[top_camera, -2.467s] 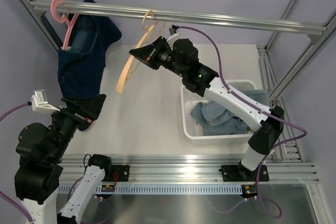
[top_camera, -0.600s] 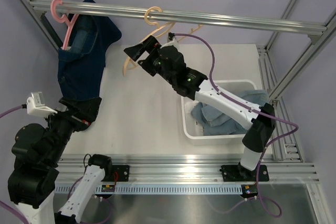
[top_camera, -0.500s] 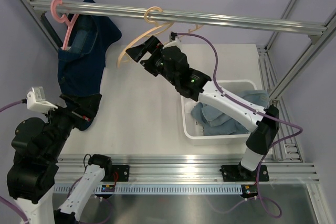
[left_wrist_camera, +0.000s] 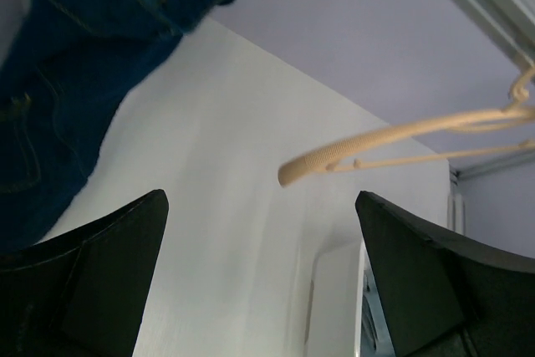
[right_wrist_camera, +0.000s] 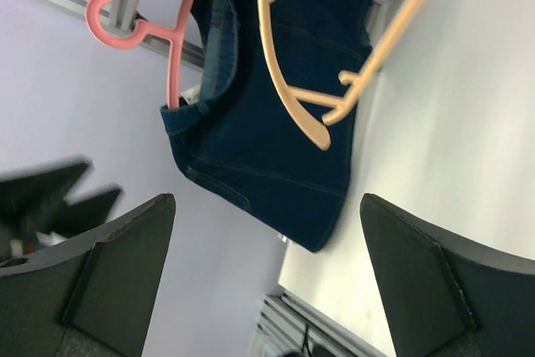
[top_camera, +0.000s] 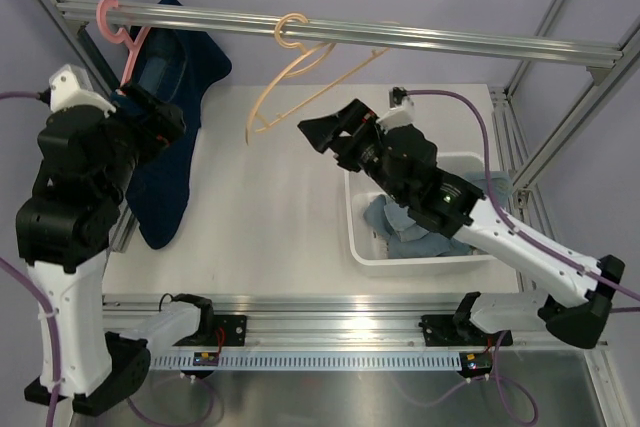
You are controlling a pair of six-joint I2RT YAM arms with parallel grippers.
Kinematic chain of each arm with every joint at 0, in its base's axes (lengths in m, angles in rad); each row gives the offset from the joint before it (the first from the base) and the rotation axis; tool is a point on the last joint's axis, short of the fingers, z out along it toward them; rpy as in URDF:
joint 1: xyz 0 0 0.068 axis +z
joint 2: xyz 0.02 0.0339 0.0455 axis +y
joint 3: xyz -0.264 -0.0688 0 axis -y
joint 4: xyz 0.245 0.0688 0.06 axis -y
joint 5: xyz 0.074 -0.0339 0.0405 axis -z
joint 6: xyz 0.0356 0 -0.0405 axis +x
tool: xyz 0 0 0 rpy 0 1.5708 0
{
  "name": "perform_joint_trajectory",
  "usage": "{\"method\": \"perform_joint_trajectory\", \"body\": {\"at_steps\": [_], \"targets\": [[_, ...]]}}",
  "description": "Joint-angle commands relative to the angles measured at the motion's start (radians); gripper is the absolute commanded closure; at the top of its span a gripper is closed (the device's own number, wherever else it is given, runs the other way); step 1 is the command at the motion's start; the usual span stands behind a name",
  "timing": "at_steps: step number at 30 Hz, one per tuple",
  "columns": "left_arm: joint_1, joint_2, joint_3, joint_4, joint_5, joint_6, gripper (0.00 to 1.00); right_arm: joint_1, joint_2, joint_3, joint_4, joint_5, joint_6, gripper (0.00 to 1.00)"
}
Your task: Remove the skirt from the hanger
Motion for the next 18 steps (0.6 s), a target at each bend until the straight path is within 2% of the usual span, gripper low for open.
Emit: {"method": "perform_joint_trajectory", "body": {"at_steps": [1, 4, 8, 11, 14, 18], "targets": [[0.004, 0.143, 0.152, -0.016, -0.281, 0.079, 0.01, 0.016, -0.142, -0.087, -0.045, 0.056, -0.059, 0.0], [0.004, 0.199, 0.158, 0.009, -0.395, 0.1, 0.01, 0.016, -0.25, -0.16, -0.083, 0.051, -0.1, 0.0], [0.004, 0.214, 0.074, 0.104, -0.504, 0.16, 0.01, 0.016, -0.375, -0.234, -0.111, 0.031, -0.14, 0.01], [0.005, 0.159, -0.083, 0.213, -0.612, 0.254, 0.01, 0.018, -0.452, -0.269, -0.131, 0.017, -0.163, 0.01], [0.004, 0.066, -0.244, 0.396, -0.633, 0.34, 0.01, 0.016, -0.518, -0.305, -0.134, 0.014, -0.178, 0.01], [0.005, -0.014, -0.382, 0.501, -0.635, 0.433, 0.01, 0.016, -0.565, -0.332, -0.138, 0.002, -0.189, 0.01]]}}
